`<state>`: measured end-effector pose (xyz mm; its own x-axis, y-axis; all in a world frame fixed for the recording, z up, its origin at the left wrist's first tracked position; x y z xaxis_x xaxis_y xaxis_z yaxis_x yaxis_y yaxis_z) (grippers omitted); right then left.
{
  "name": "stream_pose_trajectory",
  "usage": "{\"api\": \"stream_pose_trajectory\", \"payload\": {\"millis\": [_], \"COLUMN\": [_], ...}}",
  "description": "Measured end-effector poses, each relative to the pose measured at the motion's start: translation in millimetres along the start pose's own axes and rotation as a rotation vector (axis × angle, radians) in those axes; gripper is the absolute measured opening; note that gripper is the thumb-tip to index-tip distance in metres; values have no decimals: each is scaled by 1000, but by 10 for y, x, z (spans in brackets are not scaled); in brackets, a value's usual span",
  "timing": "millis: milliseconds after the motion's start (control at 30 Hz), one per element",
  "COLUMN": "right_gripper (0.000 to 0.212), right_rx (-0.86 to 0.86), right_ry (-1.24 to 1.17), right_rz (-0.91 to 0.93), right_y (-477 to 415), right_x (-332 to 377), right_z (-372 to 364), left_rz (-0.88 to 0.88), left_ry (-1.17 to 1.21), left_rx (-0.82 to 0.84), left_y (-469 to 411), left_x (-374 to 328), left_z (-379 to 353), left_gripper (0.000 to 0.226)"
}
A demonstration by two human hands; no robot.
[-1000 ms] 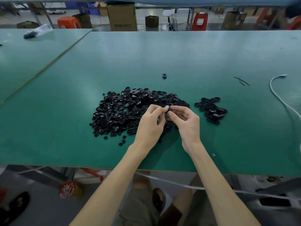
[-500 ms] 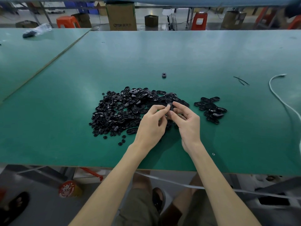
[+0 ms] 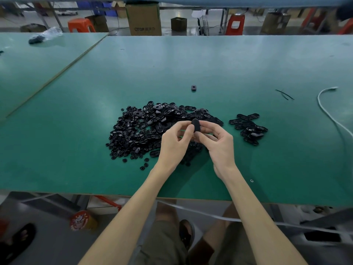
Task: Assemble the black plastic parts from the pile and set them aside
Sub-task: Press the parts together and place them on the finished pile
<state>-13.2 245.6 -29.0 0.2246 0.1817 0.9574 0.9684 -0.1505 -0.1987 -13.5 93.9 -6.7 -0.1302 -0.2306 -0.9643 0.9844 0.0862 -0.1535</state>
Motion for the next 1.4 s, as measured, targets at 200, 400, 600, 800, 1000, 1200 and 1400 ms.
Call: {"api": "stream_pose_trajectory", "payload": {"millis": [200, 400, 600, 800, 1000, 1200, 1400], "right_gripper": [37, 19, 7, 4, 3, 9, 14], "right_rx": [97, 77, 38, 2, 5, 49, 50], "right_ry": [73, 139, 166, 122, 90, 119, 136], "right_rz": [54, 87, 61, 48, 39, 43, 53], "right_y": [18, 1, -13, -19, -8, 6, 9], "right_x": [45, 29, -18, -36, -43, -26, -4], "right_z": [-79, -52, -21, 7, 21, -12, -19], "left_rz": [-24, -39, -33, -39, -50, -39, -45], "left_ry": [44, 46, 58, 66, 57, 31, 17], "left_rx": [-50, -39, -20, 40, 40, 30, 35], "left_y": [-5, -10, -10, -3, -2, 3, -6], "left_x": [0, 1, 20, 19, 11, 18, 4], "left_z": [98, 85, 67, 29, 24, 16, 19], "left_gripper": [11, 10, 17, 25, 24, 26, 28]}}
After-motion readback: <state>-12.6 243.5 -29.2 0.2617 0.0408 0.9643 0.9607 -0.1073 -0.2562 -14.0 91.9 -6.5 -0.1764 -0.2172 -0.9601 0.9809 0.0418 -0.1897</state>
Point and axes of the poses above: each hand's wrist, its own y-axis away from the middle knuckle, its own z-axis out of the back of the hand, x = y × z, the point moved 7 cm from there along -y, towards the middle knuckle, and after that the axes turned 6 degrees about z, right-handed, at the moved point
